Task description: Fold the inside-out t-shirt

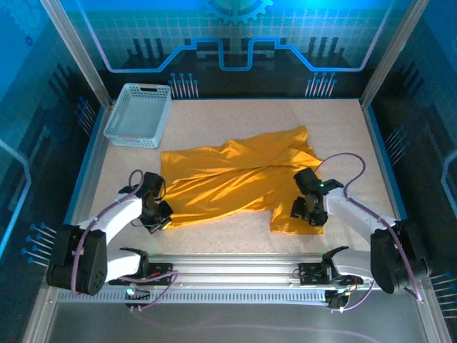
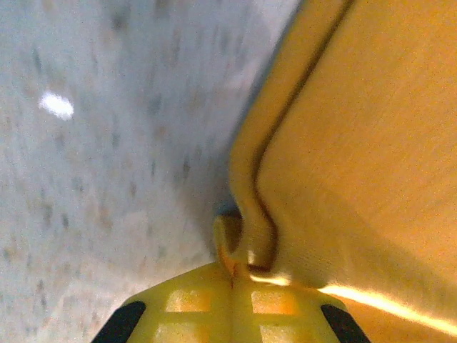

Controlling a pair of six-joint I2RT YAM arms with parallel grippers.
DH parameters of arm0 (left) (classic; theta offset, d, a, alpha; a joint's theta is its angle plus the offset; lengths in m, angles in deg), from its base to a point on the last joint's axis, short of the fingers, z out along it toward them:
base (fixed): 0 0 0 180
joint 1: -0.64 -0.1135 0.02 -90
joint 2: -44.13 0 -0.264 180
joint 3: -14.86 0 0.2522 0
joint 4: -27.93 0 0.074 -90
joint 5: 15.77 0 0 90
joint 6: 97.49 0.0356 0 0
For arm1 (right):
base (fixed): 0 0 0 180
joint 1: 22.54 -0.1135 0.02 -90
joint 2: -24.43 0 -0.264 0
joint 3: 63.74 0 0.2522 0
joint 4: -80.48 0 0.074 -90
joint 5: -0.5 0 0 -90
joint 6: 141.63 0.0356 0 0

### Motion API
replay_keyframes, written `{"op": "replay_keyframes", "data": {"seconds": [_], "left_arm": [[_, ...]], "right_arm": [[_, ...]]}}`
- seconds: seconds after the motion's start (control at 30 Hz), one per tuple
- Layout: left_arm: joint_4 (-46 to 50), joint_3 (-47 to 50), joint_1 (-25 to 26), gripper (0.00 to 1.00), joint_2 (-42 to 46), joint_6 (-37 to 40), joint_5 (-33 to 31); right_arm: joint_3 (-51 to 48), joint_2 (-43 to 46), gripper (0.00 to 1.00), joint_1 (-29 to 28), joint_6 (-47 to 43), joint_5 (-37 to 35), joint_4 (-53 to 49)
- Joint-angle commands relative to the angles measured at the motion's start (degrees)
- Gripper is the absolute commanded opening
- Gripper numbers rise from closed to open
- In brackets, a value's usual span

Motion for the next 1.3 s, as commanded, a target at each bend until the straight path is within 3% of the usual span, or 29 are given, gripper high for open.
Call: {"op": "replay_keyframes", "data": {"seconds": [0.0,0.23,0.33,0.67,0.97,1.1,1.27], "left_arm": [[-17.44,-3.52,-4.78,0.0,0.4,2.83,-11.73],[-18.02,-6.91,-8.53,0.0,-2.72,4.74,-11.27],[-18.41,-7.36,-8.66,0.0,-3.95,5.13,-10.59],[-19.62,-5.74,-8.9,0.0,-4.61,4.96,-10.5],[-19.29,-6.65,-10.8,0.0,-4.87,5.46,-10.35],[-19.28,-6.48,-11.13,0.0,-4.67,5.66,-10.04],[-19.4,-5.94,-11.15,0.0,-4.26,5.44,-9.51]], "right_arm": [[0.45,1.76,0.64,-0.84,2.91,-3.29,-4.33],[-1.79,3.61,0.64,-3.31,5.9,-4.09,-5.87],[-3.37,2.76,0.63,-4.19,5.88,-1.89,-4.08],[-0.66,-1.2,0.62,-7.54,7.54,-4.37,-6.89],[-1.4,-6.33,0.62,-7.8,8.31,-2.06,-1.21],[-1.27,-6.25,0.57,-7.94,8.03,-0.85,0.03],[-1.2,-6.53,0.4,-7.94,6.85,0.2,0.54]]}}
